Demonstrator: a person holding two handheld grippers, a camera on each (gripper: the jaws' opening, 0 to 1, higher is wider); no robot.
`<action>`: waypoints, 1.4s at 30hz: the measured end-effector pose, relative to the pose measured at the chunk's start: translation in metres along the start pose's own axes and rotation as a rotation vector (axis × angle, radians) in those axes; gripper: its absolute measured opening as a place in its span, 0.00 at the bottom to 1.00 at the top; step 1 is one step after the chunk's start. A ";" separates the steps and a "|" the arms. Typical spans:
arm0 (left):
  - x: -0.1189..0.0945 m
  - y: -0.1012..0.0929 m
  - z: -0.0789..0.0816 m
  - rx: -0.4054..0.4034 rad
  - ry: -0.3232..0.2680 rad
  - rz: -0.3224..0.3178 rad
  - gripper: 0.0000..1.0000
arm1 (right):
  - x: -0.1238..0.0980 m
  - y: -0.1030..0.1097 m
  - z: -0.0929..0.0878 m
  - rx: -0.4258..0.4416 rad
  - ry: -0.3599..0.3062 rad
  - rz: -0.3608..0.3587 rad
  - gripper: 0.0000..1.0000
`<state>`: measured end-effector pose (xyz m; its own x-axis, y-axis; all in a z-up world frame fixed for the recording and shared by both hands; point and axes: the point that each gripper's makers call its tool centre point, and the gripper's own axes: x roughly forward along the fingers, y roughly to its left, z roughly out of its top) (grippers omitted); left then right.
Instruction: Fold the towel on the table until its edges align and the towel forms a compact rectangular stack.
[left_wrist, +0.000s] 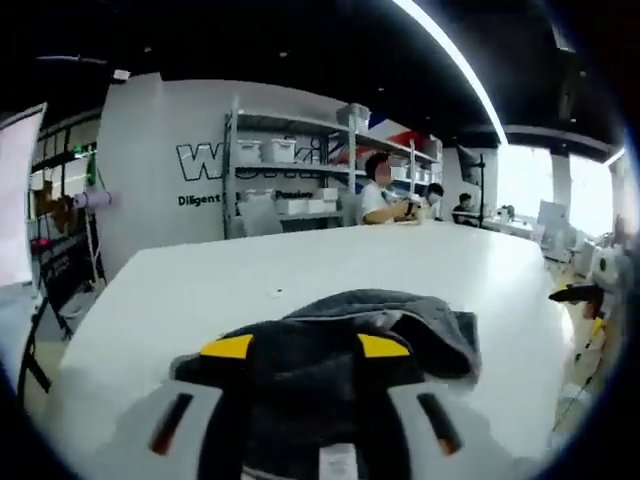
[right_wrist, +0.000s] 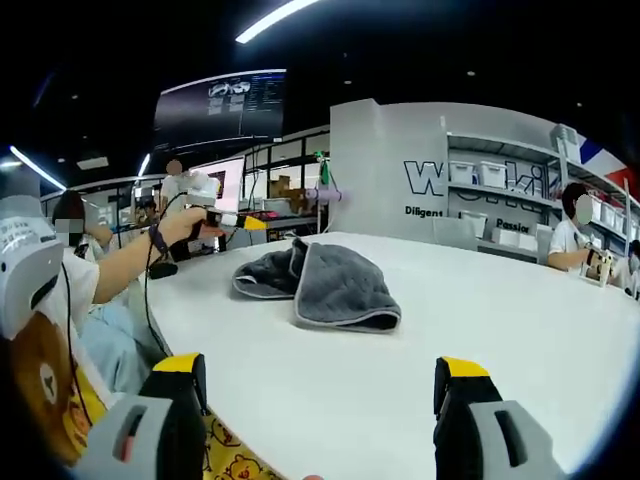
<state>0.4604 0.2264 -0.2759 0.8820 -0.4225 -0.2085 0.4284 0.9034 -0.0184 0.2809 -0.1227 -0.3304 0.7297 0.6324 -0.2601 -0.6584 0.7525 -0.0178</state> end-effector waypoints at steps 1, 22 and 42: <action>-0.008 -0.007 -0.001 -0.007 -0.016 -0.012 0.46 | 0.000 0.000 0.000 0.001 0.000 0.000 0.99; -0.119 -0.118 -0.059 0.076 -0.062 -0.030 0.75 | 0.011 0.004 -0.008 0.009 0.008 0.039 0.99; -0.136 -0.134 -0.087 0.045 -0.033 0.012 0.96 | 0.010 0.013 -0.010 0.005 0.017 0.047 0.99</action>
<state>0.2661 0.1690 -0.3300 0.8931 -0.4141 -0.1758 0.4251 0.9047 0.0281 0.2784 -0.1084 -0.3426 0.6946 0.6640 -0.2768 -0.6910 0.7228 -0.0001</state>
